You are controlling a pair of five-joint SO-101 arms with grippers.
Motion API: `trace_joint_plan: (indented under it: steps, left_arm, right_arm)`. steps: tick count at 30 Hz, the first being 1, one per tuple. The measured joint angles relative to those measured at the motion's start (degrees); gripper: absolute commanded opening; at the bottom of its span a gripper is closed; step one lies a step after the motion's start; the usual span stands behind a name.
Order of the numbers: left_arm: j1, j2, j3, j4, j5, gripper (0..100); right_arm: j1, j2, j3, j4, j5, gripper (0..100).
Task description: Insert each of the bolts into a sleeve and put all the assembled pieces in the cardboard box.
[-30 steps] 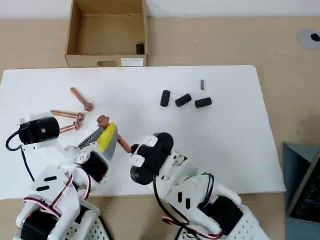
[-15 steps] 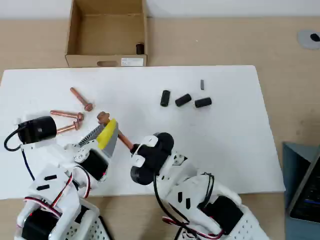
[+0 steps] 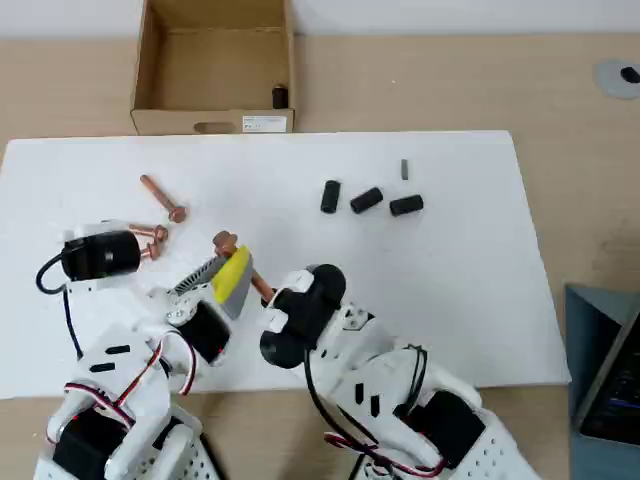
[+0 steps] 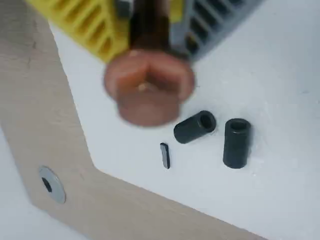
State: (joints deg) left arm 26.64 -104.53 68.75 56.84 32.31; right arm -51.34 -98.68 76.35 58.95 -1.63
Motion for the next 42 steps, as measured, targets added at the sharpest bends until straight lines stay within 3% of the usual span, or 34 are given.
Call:
trace_joint_plan:
  steps: [8,20,25,30,42]
  left_arm:
    - [2.37,-0.09,-0.44,3.25,-8.97,0]
    - [4.92,-0.09,-3.34,14.77,-9.32,0]
    - [4.92,-0.09,-3.43,15.03,-9.32,3]
    - [4.75,-0.09,-3.43,16.53,-9.41,18]
    - [-1.58,0.18,-6.33,17.23,-9.93,17]
  right_arm:
    - [-0.09,0.18,0.26,0.09,0.0,0.9]
    - [-0.79,0.09,0.18,0.0,0.09,0.9]
    - [-0.79,0.09,0.18,0.0,0.09,0.9]
    - [-0.44,0.09,0.09,0.0,0.09,0.9]
    - [-0.35,0.0,0.0,-0.09,0.0,0.9]
